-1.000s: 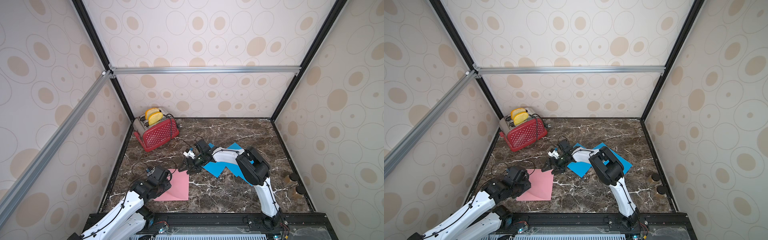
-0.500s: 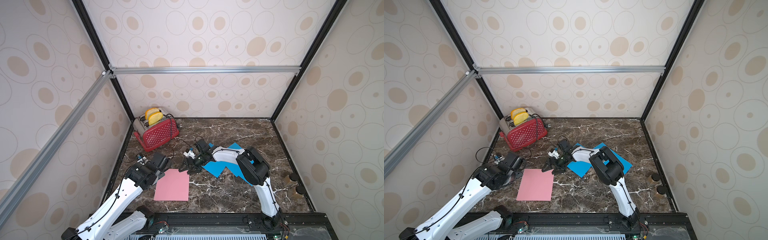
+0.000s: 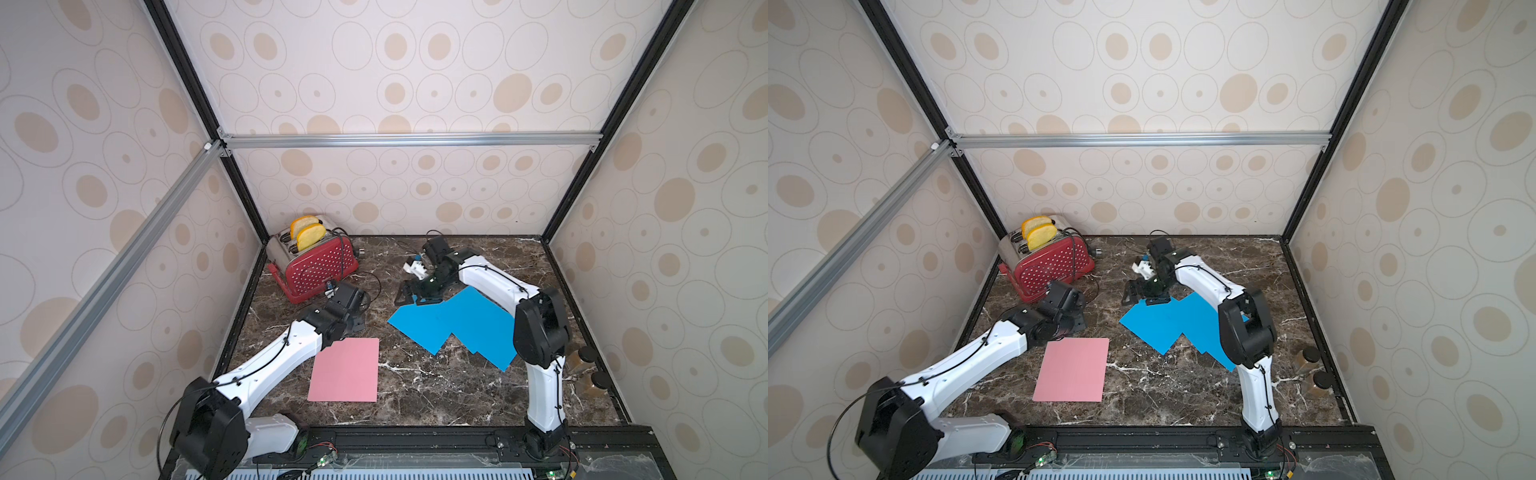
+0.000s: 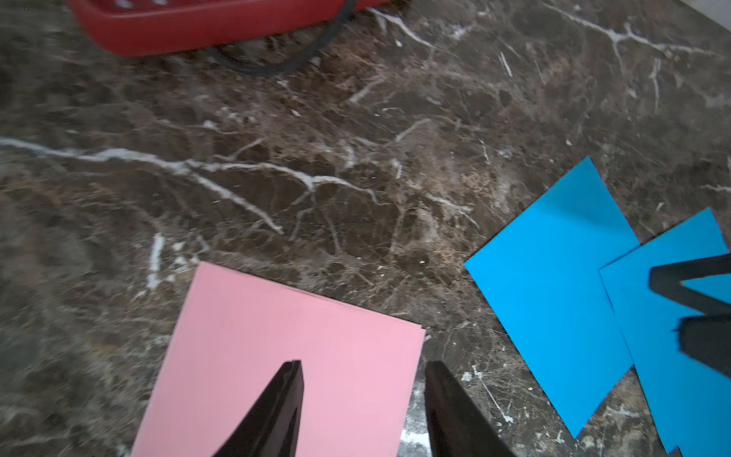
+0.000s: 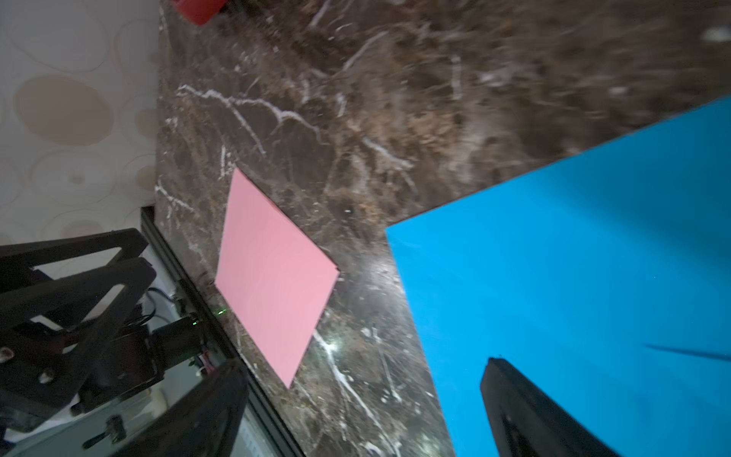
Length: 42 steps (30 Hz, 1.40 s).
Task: Sort the scattered colored papers by color
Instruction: Place the colored paper, then pick up the colored paper from the center of the board.
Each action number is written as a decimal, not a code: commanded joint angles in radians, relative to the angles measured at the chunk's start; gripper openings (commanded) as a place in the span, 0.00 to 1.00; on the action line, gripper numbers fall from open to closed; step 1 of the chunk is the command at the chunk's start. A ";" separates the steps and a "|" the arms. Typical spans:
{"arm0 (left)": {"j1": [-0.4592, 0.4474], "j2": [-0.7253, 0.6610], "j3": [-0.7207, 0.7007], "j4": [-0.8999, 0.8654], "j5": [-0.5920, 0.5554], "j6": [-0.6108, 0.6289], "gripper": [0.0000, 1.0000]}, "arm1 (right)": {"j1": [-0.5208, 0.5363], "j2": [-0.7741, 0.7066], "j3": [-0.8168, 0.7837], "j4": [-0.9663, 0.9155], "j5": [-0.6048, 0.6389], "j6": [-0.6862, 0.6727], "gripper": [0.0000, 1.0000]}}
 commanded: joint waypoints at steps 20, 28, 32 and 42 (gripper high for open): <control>0.038 0.469 0.196 0.259 0.234 0.169 0.53 | -0.170 0.048 -0.137 0.044 -0.006 -0.106 1.00; 0.041 0.537 0.227 0.262 0.267 0.163 0.55 | -0.196 0.134 -0.093 0.045 0.008 -0.109 1.00; 0.041 0.556 0.219 0.281 0.294 0.151 0.56 | -0.204 0.136 -0.112 0.064 -0.001 -0.102 1.00; 0.022 0.608 0.194 0.344 0.389 0.070 0.55 | -0.220 0.134 -0.133 0.091 -0.033 -0.079 1.00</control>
